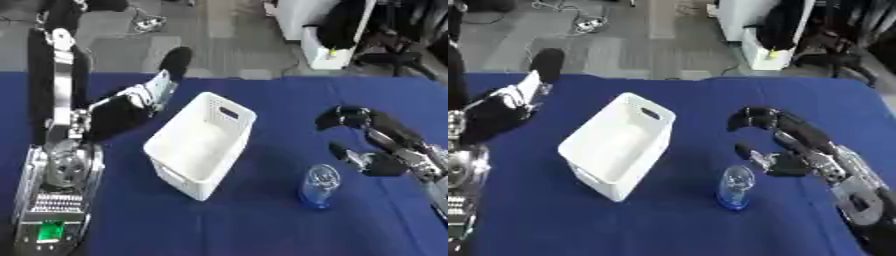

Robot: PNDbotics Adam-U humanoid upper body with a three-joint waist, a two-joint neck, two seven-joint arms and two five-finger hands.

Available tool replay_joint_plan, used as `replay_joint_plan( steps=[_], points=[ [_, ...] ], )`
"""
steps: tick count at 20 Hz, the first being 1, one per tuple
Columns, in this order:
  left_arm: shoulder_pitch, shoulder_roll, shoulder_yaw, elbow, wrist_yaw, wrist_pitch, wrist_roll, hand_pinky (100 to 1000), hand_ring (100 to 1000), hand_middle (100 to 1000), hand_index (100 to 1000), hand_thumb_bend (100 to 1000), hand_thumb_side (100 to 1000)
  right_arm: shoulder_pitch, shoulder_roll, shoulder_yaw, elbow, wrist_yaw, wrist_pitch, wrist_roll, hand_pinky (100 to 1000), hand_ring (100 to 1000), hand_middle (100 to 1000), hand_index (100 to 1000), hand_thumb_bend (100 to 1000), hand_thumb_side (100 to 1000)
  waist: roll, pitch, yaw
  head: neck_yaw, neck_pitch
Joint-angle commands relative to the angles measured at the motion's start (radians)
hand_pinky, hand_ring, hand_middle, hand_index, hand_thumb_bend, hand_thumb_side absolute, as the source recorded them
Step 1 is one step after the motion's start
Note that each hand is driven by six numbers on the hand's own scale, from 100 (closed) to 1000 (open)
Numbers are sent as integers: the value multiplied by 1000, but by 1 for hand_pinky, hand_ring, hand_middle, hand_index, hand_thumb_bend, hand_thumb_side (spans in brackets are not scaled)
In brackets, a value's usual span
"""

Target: Pick up objects on the table and place them in the box.

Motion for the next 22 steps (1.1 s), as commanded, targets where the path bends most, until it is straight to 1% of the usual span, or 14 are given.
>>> replay_joint_plan(
  steps=[1, 5, 10, 11, 12, 13, 14, 22],
  points=[
    [-13, 1, -1, -12, -5, -2, -3, 861, 678, 790, 862, 520, 597, -10, -3, -6, -5, 2, 0, 6, 681, 691, 726, 765, 292, 901, 0, -12, 1, -14, -20],
    [-14, 1, -1, -12, -4, -1, -3, 861, 679, 790, 862, 520, 597, 3, 16, -2, -4, -1, 2, 15, 681, 691, 724, 763, 301, 910, 0, -12, 1, -12, -35],
    [-14, 1, -1, -12, -5, -1, -3, 861, 679, 790, 862, 520, 597, 21, 28, 2, -10, 1, -1, 25, 680, 690, 722, 763, 310, 901, 0, -12, 1, -11, -38],
    [-14, 1, -1, -11, -5, -1, -4, 861, 679, 790, 862, 520, 598, 24, 29, 2, -12, 1, -2, 26, 680, 690, 722, 763, 329, 887, -1, -13, 0, -10, -39],
    [-13, 2, -1, -11, -5, 0, -4, 861, 678, 790, 862, 520, 597, 28, 30, 3, -15, 2, -2, 28, 680, 690, 721, 763, 375, 876, -1, -13, 0, -9, -39],
    [-13, 2, -1, -11, -5, 0, -4, 861, 679, 790, 862, 520, 597, 31, 31, 4, -17, 3, -2, 29, 679, 690, 722, 763, 322, 889, -2, -14, -1, -9, -39],
    [-13, 2, -1, -11, -5, 0, -5, 861, 679, 790, 862, 520, 598, 34, 31, 5, -19, 4, -2, 30, 679, 690, 722, 763, 321, 889, -2, -14, -1, -8, -38],
    [-13, 2, -1, -11, -5, 0, -5, 862, 679, 791, 862, 521, 597, 54, 33, 21, -16, 13, -9, 47, 678, 690, 723, 766, 370, 856, -3, -15, -1, -5, -42]
  ],
)
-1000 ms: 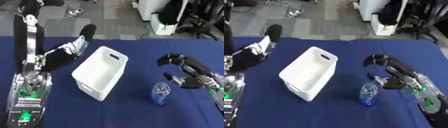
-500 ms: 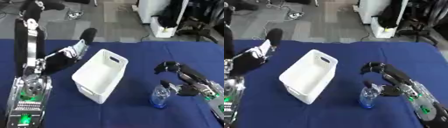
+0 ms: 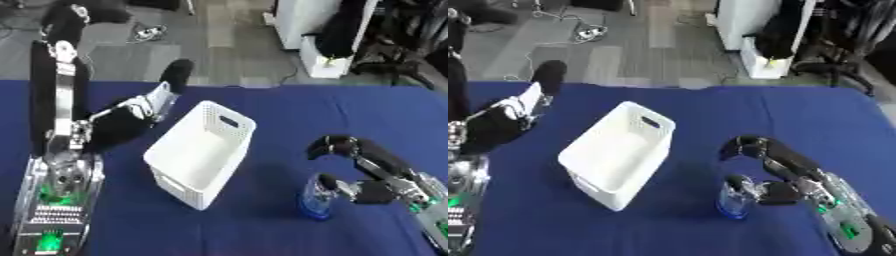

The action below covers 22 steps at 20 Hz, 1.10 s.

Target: Pick up objects on the table and place them in the box.

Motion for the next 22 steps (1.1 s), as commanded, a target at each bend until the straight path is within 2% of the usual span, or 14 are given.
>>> replay_joint_plan(
  steps=[1, 22],
  points=[
    [-13, 2, -1, -11, -6, -1, -4, 862, 679, 791, 862, 521, 597, -4, -12, 2, -12, 7, -5, 9, 678, 690, 724, 768, 373, 854, 0, -15, 0, -4, -15],
    [-14, 2, -2, -11, -5, -1, -5, 862, 679, 791, 862, 521, 599, 4, -16, 29, 3, 23, -21, 38, 678, 692, 724, 771, 384, 850, 1, -14, 2, 7, -17]
  ],
)
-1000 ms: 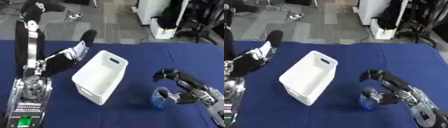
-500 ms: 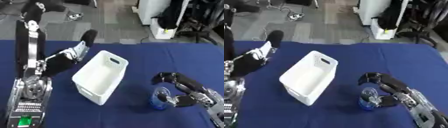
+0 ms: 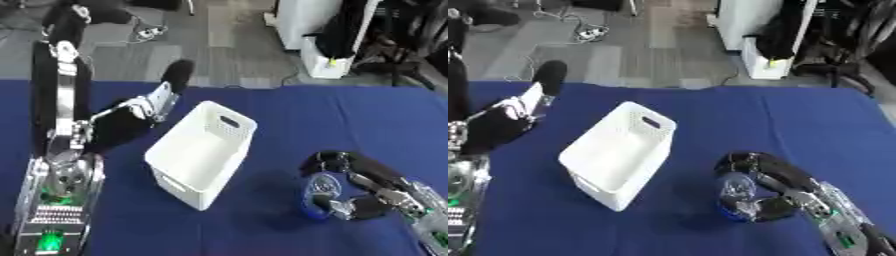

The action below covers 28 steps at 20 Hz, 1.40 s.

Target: Pick up objects on the table and place them in the box.

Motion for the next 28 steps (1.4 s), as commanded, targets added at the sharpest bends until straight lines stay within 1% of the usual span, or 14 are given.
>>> replay_joint_plan(
  steps=[1, 7, 19, 28],
  points=[
    [-15, 2, -2, -11, -5, -3, -2, 862, 679, 791, 862, 521, 599, -8, -17, -7, -1, 4, 0, 0, 678, 692, 725, 771, 384, 850, 1, -14, 1, 5, -17],
    [-15, 1, -3, -11, -5, -3, -3, 862, 679, 791, 862, 522, 599, -15, -16, -10, 31, 10, 3, -1, 679, 694, 730, 771, 387, 846, 1, -13, 2, 4, -19],
    [-15, 1, -3, -11, -4, -3, -3, 862, 679, 791, 862, 522, 599, -30, -13, -15, 71, 58, -10, -14, 682, 696, 736, 776, 394, 840, 2, -13, 3, -3, -28],
    [-15, 0, -3, -11, -4, -3, -3, 862, 679, 791, 862, 523, 600, -34, -11, -15, 85, 52, -8, -5, 683, 700, 739, 781, 399, 837, 2, -13, 4, -4, -29]
  ],
)
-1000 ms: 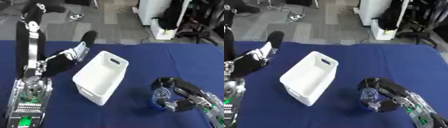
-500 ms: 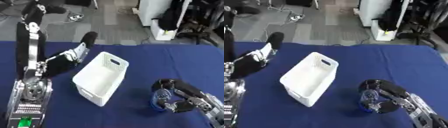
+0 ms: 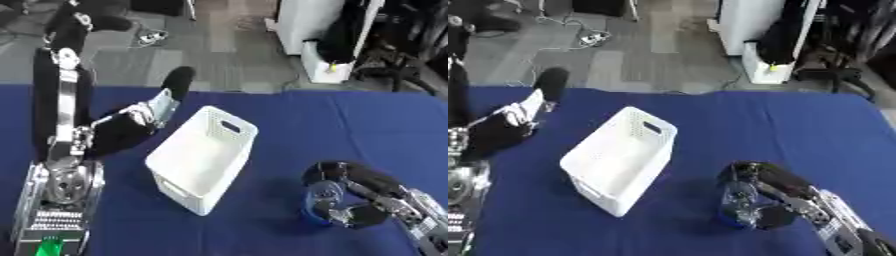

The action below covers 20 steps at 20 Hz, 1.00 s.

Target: Pick up objects on the table and place them in the box.

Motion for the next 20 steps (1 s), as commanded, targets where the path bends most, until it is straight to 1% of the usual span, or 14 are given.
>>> replay_joint_plan(
  steps=[1, 10, 16, 19, 20],
  points=[
    [-15, 0, -3, -11, -4, -3, -2, 862, 679, 791, 862, 523, 600, -16, -17, -14, -6, -6, 2, 6, 683, 700, 739, 781, 399, 837, 2, -13, 0, -4, -13],
    [-15, 0, -3, -11, -4, -3, -2, 862, 679, 791, 862, 523, 600, -20, -17, -17, -2, 8, 18, 26, 681, 706, 743, 780, 407, 829, 1, -13, -1, -16, -12],
    [-15, 0, -3, -11, -4, -3, -2, 862, 679, 791, 862, 524, 600, -20, -15, -18, 3, -5, 25, 32, 679, 706, 744, 787, 419, 812, 1, -14, -1, -16, -12],
    [-15, 0, -3, -11, -4, -3, -2, 862, 679, 791, 862, 524, 599, -18, -11, -19, 5, -9, 28, 34, 681, 706, 745, 792, 441, 791, 1, -14, -1, -16, -11],
    [-16, 0, -3, -11, -4, -3, -2, 862, 679, 791, 862, 524, 600, -18, -10, -17, 8, -8, 29, 36, 681, 707, 745, 792, 435, 799, 1, -14, 0, -16, -11]
  ],
)
